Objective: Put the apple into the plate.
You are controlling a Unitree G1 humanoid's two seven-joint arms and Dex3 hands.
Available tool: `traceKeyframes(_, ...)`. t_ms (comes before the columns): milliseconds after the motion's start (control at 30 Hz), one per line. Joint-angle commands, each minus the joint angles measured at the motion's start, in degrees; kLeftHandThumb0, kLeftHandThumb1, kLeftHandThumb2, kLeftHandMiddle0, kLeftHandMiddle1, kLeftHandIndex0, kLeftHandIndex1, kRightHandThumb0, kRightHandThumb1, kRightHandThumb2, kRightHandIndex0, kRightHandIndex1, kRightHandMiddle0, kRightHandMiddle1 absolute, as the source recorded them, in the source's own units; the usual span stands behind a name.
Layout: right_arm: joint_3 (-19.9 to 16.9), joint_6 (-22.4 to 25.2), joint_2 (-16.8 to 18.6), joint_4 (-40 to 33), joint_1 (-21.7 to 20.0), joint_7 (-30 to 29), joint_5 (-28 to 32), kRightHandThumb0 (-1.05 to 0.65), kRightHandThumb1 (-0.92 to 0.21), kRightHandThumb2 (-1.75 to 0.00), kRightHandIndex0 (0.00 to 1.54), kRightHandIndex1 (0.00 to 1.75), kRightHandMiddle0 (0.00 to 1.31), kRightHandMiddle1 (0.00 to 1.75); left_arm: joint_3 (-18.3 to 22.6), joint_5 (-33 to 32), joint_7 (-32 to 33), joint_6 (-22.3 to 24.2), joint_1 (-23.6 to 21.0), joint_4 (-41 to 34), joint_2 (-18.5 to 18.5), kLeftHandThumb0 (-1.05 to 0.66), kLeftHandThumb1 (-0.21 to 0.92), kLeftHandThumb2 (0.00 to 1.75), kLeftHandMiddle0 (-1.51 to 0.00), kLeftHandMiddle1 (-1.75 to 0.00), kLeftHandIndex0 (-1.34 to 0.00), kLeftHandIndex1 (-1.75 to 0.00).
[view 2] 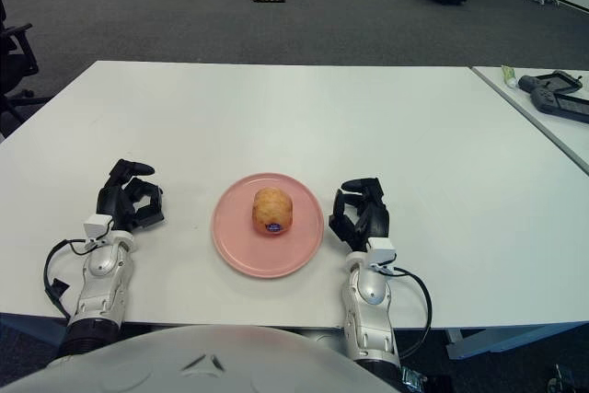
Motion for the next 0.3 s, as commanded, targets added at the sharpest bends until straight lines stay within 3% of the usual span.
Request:
traceKeyframes(0, 0.5, 0.1, -0.4, -1.1, 0.9, 0.8, -0.7, -0.39, -0.65, -0.91, 0.81, 1.75, 0.36, 1.75, -0.9, 0.4, -0.2, 1.6, 1.4, 1.0, -0.5, -0.01, 0.28, 1.37, -0.59, -1.75, -0.45, -1.74)
traceKeyframes(267, 1.0, -1.7, -1.2, -1.5, 1.7, 2.1, -1.7, -0.40, -0.62, -0.94, 0.80, 1.75, 0.38, 1.75, -1.5, -0.3, -0.8, 2.3, 1.8, 0.2, -0.7, -0.01, 0.36, 1.28, -0.53, -1.74, -0.39, -1.75)
